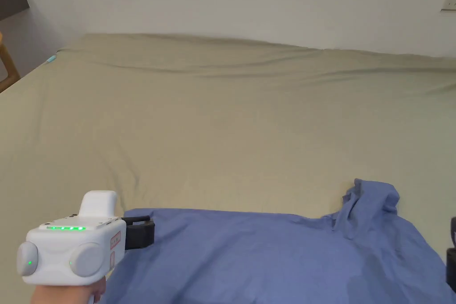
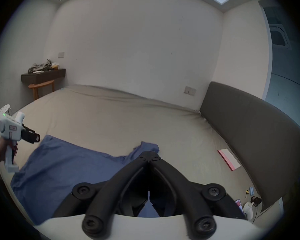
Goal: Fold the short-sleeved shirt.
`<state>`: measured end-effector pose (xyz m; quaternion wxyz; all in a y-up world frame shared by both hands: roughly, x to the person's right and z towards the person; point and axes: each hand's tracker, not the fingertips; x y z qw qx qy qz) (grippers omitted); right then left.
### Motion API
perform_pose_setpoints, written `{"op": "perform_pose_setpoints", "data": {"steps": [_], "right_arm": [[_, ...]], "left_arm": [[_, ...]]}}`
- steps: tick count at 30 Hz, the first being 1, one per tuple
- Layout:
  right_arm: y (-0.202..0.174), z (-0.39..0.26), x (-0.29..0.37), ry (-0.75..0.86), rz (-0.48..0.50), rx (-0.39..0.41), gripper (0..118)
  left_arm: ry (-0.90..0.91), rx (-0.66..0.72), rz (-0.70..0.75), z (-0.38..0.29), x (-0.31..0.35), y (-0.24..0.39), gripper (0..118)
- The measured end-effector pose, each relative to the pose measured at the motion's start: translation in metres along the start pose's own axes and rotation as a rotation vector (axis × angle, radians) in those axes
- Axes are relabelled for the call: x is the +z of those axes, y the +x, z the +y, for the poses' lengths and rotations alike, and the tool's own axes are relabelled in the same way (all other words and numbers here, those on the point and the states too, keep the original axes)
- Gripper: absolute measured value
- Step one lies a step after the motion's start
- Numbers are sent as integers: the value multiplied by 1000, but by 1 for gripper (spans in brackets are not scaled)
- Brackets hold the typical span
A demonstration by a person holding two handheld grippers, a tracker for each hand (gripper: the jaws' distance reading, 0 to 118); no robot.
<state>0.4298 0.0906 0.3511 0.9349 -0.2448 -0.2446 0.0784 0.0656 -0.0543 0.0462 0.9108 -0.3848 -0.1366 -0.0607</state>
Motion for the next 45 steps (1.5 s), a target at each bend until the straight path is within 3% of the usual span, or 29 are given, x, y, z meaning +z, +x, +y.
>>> {"op": "perform_pose_setpoints", "data": {"steps": [5, 7, 12, 14, 16, 18, 23, 25, 26, 27, 28, 29, 31, 36, 40, 45], "right_arm": [[14, -13, -19, -52, -33, 1, 2], [18, -16, -25, -70, -39, -9, 2], [24, -20, -34, -95, -51, -8, 2], [26, -20, -35, -100, -53, -11, 2], [28, -19, -39, -106, -47, -19, 2], [30, -17, -41, -107, -43, -19, 2], [42, -10, -58, -138, -12, -32, 2], [49, -8, -73, -168, -1, -60, 10], [52, -8, -83, -197, 3, -67, 26], [55, -9, -93, -226, 19, -74, 66], [58, -10, -105, -275, 16, -62, 94], [61, -14, -120, -312, 49, -70, 107], [63, -22, -145, -318, 38, -62, 109], [69, -50, -231, -526, 34, -34, 109], [61, -74, -281, -617, 21, 68, 109], [58, -91, -305, -662, 39, 28, 109]], "left_arm": [[-72, -13, 22, 20, -63, -8, 114], [-106, -12, 36, 18, -81, -9, 83], [-103, -44, 14, 8, -78, 0, 71], [-81, -107, -32, 8, -70, 12, 43], [-77, -240, -20, 6, -57, 30, 0], [-38, -315, 43, 4, -48, 38, 0], [99, -279, 18, 17, 11, 37, 0], [153, -263, 12, 24, 37, 34, 0], [180, -257, 12, 27, 50, 34, 0], [207, -256, 7, 28, 62, 33, 0], [219, -258, 10, 30, 71, 32, 0], [224, -254, 13, 31, 81, 31, 0], [243, -243, 9, 30, 98, 29, 0], [235, -243, 13, 21, 110, 24, 0], [192, -258, 16, 11, 107, 24, 0], [150, -258, 23, 0, 99, 23, 0]]}}
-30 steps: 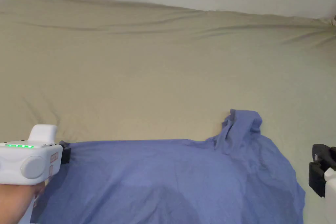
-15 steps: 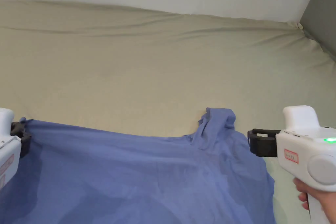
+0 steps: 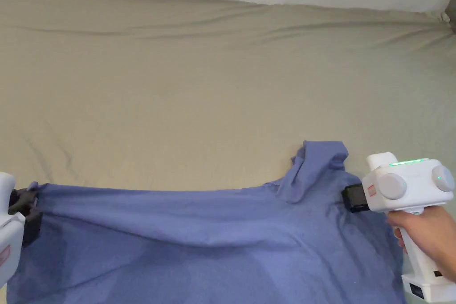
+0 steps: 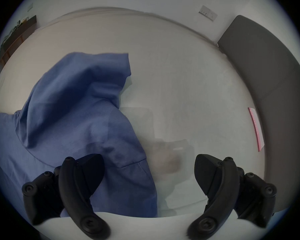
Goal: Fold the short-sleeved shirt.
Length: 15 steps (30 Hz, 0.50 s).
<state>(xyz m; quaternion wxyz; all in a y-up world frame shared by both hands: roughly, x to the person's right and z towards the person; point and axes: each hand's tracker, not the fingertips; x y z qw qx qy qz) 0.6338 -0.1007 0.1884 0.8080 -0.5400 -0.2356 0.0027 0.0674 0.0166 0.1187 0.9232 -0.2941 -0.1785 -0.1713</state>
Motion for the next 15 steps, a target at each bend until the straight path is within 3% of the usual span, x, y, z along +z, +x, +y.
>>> {"op": "perform_pose_setpoints", "data": {"steps": [2, 3, 4, 5, 6, 7, 8, 11, 15], "right_arm": [[2, 0, 8, -3, 28, -18, 106], [1, 0, 13, -1, 99, -7, 82], [-1, 0, 23, 11, 257, -4, 44], [-9, -1, 28, 25, 235, 51, 4], [-28, -2, 34, 49, 64, 161, 5], [-37, -4, 37, 52, -18, 252, 5], [-40, -8, 43, 85, -7, 270, 5], [-37, -11, 75, 162, 12, 158, 5], [-16, -16, 140, 311, -27, 80, 5]], "left_arm": [[-9, 8, -2, -3, -1, 0, 0], [-12, 9, -2, -5, -1, 1, 0], [-14, 11, -2, -7, -1, 2, 0], [-16, 14, -2, -7, 0, 2, 0], [-19, 18, 0, -8, 0, 1, 0], [-20, 20, -1, -9, 2, 0, 0], [14, 26, 13, -9, 8, -1, 0], [37, 89, 21, -2, 20, -11, 0], [100, 75, 49, 12, 47, -18, 0]]}}
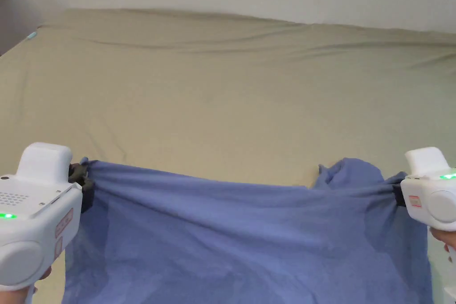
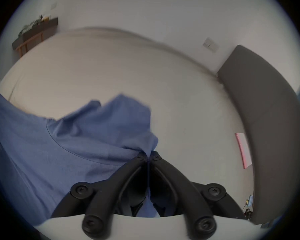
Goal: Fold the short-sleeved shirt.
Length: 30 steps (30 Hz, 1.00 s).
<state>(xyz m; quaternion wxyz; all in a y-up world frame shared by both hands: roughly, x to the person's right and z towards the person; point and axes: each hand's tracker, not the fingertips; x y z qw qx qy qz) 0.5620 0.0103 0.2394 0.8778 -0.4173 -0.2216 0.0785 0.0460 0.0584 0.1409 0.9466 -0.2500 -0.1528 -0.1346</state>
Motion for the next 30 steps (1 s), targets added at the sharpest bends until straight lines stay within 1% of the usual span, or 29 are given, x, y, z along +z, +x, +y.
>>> {"op": "perform_pose_setpoints", "data": {"steps": [3, 6, 10, 12, 14, 19, 21, 23, 26, 28, 29, 30], "right_arm": [[18, 7, 66, 119, -18, -82, 5], [33, 10, 134, 248, -51, -118, 5], [45, 9, 217, 430, -135, -130, 5], [49, 7, 252, 501, -149, -140, 5], [53, 7, 281, 535, -166, -124, 5], [56, 4, 337, 649, -218, -123, 5], [56, 5, 353, 690, -261, -108, 5], [58, 7, 372, 720, -270, -101, 5], [64, 17, 395, 763, -286, -108, 5], [67, 24, 410, 801, -299, -116, 5], [68, 27, 417, 815, -298, -120, 5], [70, 31, 424, 839, -276, -120, 5]], "left_arm": [[71, 14, 15, 19, 24, -8, 0], [160, 30, 42, 40, 55, -18, 0], [283, 85, 72, 67, 106, -37, 0], [334, 86, 81, 77, 130, -43, 0], [390, 80, 90, 87, 154, -49, 0], [490, 85, 123, 105, 204, -60, 0], [515, 117, 109, 113, 222, -67, 0], [569, 163, 107, 120, 242, -75, 0], [618, 134, 139, 131, 261, -80, 0], [641, 150, 130, 139, 271, -86, 0], [671, 177, 126, 143, 277, -89, 0], [692, 197, 129, 147, 282, -91, 0]]}}
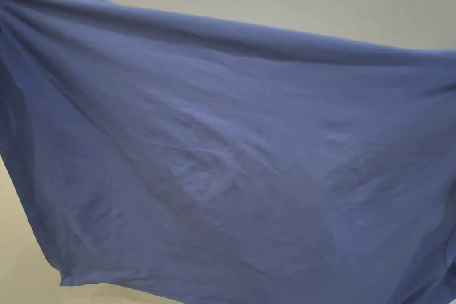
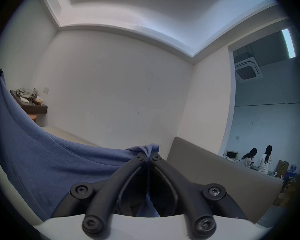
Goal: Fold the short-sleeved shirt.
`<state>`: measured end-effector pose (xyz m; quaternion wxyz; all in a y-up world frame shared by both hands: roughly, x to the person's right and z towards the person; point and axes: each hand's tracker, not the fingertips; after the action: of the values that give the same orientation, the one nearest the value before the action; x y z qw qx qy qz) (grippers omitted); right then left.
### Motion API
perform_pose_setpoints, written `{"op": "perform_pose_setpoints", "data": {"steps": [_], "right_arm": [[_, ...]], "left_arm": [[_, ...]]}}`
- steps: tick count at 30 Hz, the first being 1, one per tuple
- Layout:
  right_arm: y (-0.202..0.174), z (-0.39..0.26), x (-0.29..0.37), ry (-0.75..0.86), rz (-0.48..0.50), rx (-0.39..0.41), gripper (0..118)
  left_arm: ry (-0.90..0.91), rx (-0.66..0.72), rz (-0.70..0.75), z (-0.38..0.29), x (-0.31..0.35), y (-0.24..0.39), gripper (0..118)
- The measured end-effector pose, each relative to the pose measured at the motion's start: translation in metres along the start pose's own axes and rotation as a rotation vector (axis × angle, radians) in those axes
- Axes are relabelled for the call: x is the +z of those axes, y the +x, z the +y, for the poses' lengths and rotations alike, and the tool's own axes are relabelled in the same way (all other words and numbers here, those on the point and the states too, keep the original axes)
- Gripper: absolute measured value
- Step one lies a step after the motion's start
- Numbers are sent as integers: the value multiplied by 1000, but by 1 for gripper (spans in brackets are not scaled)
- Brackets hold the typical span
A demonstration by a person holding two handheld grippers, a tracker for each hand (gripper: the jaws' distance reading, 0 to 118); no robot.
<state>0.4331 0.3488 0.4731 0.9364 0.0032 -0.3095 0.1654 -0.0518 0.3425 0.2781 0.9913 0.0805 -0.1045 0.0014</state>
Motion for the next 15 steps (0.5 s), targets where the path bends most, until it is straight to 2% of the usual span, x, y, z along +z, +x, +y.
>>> {"op": "perform_pose_setpoints", "data": {"steps": [2, 9, 15], "right_arm": [[3, 17, -1, 29, 3, -17, 5], [2, 60, -29, 104, -34, 40, 5], [-7, 81, -82, 106, -57, 77, 5]], "left_arm": [[13, -11, 14, 10, -6, -5, 0], [63, -27, 14, 44, -32, -14, 0], [31, -18, -7, 62, -87, -13, 0]]}}
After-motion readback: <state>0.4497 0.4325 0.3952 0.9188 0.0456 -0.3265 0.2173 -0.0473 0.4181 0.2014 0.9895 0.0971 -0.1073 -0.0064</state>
